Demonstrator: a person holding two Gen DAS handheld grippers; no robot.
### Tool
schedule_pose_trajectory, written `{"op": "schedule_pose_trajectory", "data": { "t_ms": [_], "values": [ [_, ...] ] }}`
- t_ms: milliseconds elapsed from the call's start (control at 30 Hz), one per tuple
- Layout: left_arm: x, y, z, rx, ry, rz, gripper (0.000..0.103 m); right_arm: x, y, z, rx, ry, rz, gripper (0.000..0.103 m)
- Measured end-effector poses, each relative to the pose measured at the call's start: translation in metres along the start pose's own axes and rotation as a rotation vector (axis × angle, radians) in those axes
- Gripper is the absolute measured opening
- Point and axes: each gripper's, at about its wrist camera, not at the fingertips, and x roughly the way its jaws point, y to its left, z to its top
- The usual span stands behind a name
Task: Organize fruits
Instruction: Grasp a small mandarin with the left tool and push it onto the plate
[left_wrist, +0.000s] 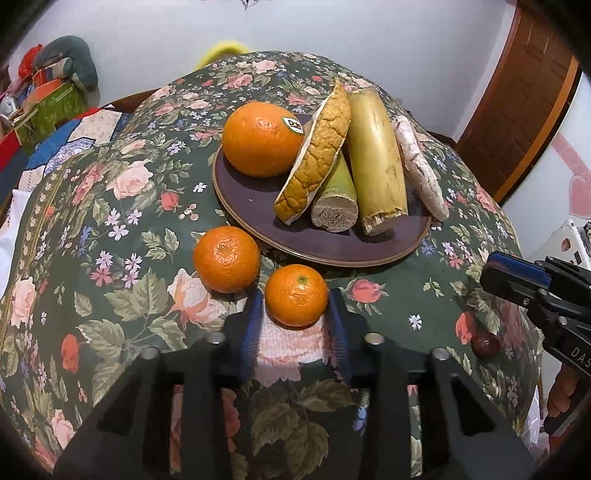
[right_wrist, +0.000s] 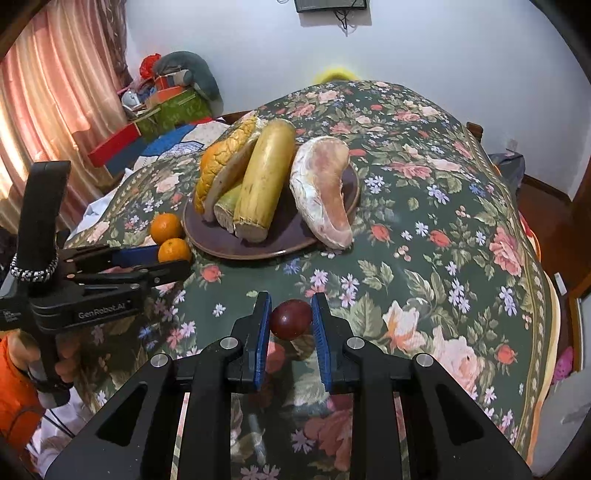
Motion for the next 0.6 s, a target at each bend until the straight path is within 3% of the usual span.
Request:
{"op": "schedule_pose_trajectory", "data": {
  "t_ms": [267,600],
  "values": [
    [-0.015,0.003,0.001,0.013,-0.026,0.000,0.033,0.004,0.003,0.010,-0.013,-0.014,0.014,0.020],
    [-0.039,0.015,0.032,0.007,-0.123,0.033,0.033,0.018,0.005,0.026,-0.013,-0.019,0.026,0.020]
  ]
}}
